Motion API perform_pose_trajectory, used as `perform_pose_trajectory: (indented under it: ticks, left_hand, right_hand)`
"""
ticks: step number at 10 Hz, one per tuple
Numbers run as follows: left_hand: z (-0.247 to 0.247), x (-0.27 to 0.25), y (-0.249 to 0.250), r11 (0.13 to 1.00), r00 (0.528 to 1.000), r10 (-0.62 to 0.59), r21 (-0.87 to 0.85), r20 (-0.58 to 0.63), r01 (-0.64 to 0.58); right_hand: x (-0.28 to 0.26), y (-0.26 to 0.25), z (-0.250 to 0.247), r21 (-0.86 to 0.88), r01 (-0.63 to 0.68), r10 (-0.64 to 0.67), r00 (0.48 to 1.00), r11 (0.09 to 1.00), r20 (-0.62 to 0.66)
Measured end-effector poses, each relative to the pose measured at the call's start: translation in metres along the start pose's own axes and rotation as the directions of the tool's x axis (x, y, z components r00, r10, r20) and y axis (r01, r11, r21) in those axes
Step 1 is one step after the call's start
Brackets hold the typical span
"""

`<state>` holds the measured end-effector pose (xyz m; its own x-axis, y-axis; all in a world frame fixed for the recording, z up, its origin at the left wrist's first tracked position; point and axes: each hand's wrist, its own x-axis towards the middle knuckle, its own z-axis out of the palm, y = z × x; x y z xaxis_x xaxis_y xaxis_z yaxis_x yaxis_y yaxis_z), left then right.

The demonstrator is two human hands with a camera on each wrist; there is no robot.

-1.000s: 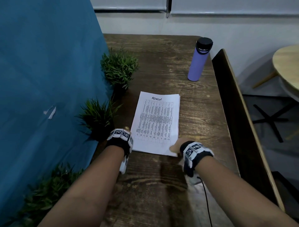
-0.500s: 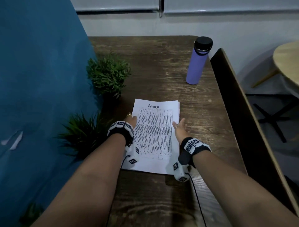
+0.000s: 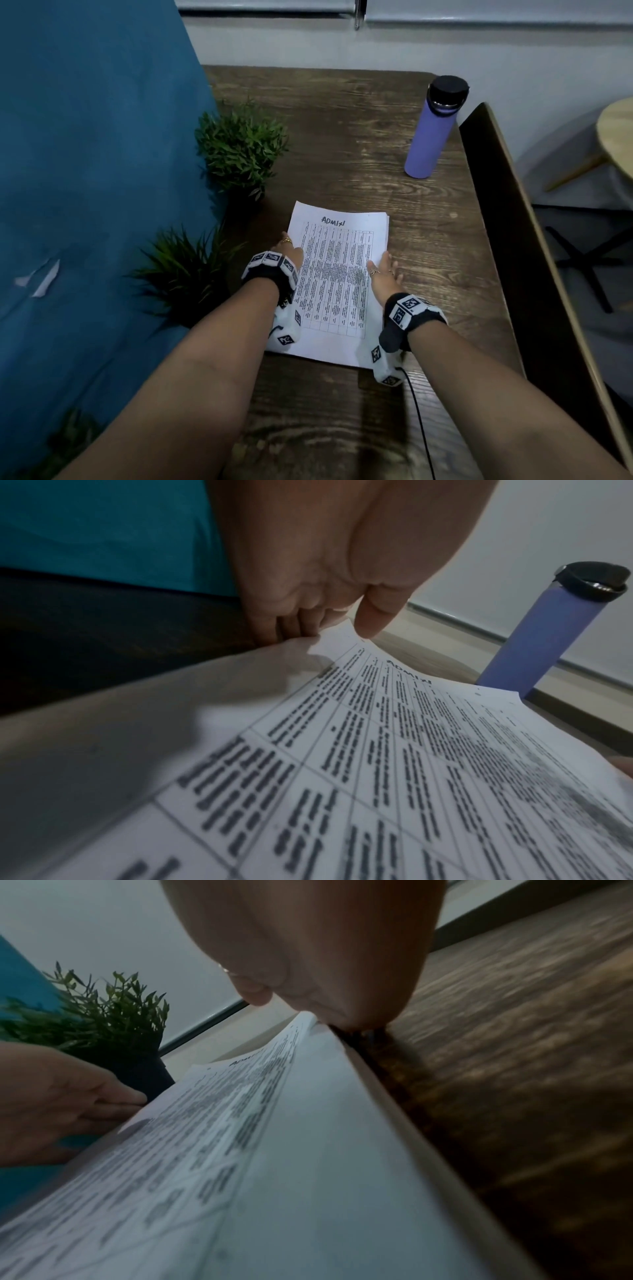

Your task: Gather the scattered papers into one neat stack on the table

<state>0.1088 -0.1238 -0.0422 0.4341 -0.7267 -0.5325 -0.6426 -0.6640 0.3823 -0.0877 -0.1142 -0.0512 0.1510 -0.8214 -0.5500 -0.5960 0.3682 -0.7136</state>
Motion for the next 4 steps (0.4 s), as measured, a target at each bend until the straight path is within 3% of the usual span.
perform_pose_trajectory:
  ticks: [3, 4]
  left_hand:
    - [-0.0019, -0.0051, 0.0022, 0.998, 0.999, -0.025, 0.051, 0.025, 0.024]
    - [0.0027, -0.0023, -0.0020, 0.996, 0.999, 0.019, 0.093, -0.033, -0.016]
  right_hand:
    - [0.0036, 0.0008, -0.0042, -0.023, -0.024, 0.025, 0.998, 0.999, 0.051]
    - [0.0096, 0.0048, -0.0027, 0.003, 0.002, -0.002, 1.000, 1.000, 0.012]
